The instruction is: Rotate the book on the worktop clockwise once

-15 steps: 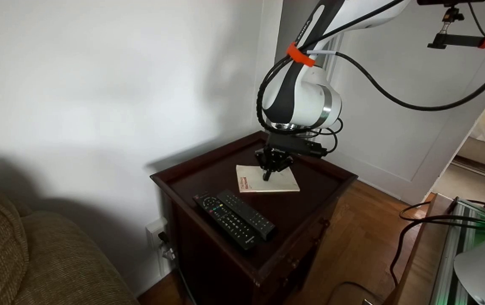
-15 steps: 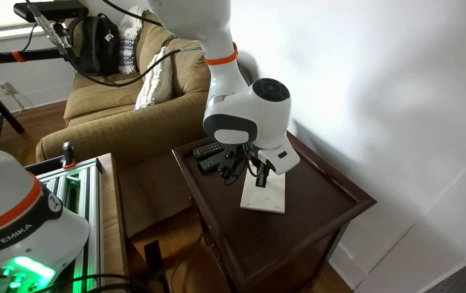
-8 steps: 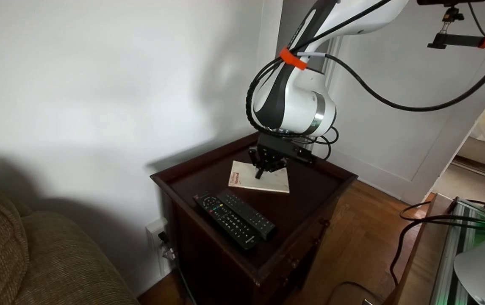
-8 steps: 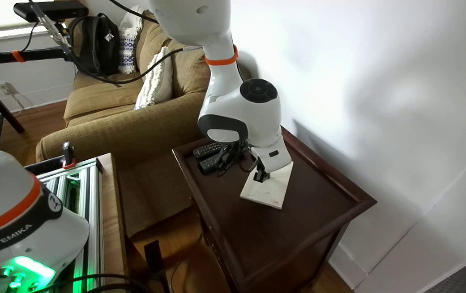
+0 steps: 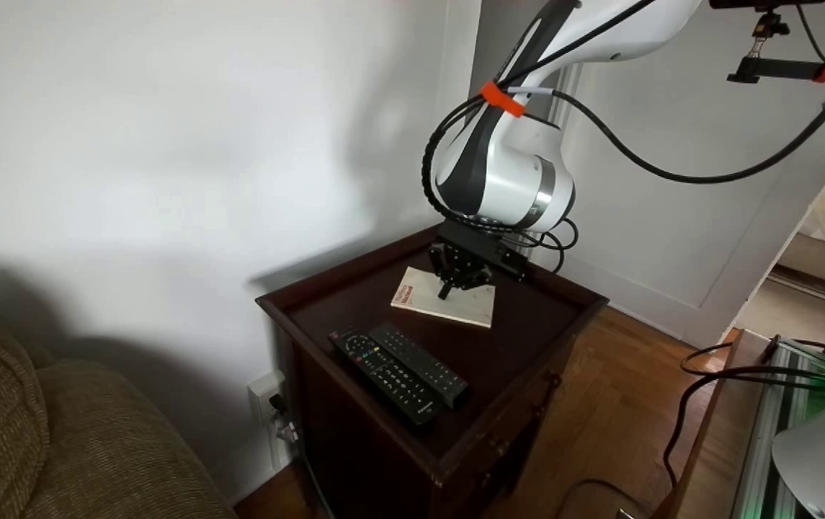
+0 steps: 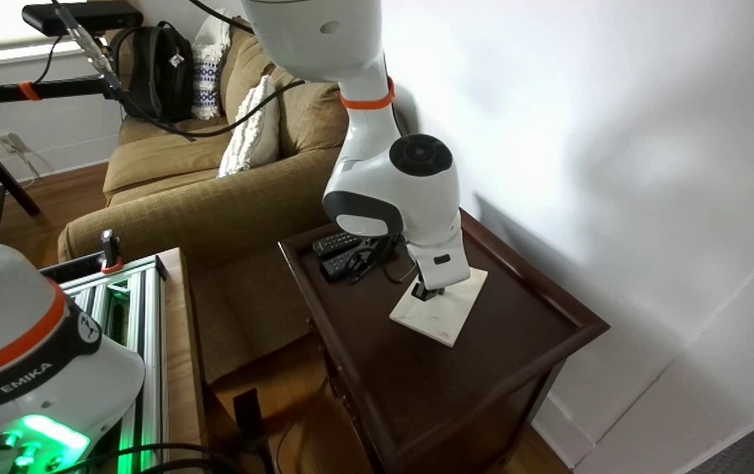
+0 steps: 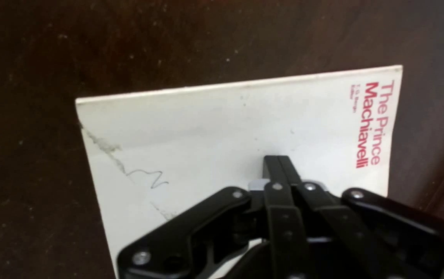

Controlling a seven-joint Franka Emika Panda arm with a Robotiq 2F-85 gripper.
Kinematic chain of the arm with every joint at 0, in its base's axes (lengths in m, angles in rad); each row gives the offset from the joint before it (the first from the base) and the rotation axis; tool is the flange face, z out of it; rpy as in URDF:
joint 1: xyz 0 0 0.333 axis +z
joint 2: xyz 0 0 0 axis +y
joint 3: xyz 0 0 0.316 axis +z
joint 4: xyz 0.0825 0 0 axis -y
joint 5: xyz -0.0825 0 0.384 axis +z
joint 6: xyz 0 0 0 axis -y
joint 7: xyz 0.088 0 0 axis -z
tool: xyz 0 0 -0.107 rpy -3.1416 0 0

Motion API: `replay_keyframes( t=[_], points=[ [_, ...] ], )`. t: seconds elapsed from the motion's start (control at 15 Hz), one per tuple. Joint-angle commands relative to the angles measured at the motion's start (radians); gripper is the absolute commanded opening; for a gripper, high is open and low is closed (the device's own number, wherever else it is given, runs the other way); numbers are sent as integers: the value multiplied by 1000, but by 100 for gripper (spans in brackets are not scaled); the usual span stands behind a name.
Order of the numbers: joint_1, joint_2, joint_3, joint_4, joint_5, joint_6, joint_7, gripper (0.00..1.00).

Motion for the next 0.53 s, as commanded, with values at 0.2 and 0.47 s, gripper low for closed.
replay_keyframes(
  t=[0.2,0.47],
  points=[
    [-76,30,27,-33,31,16,33,0],
    [-100,33,43,-43,36,21,65,0]
  ],
)
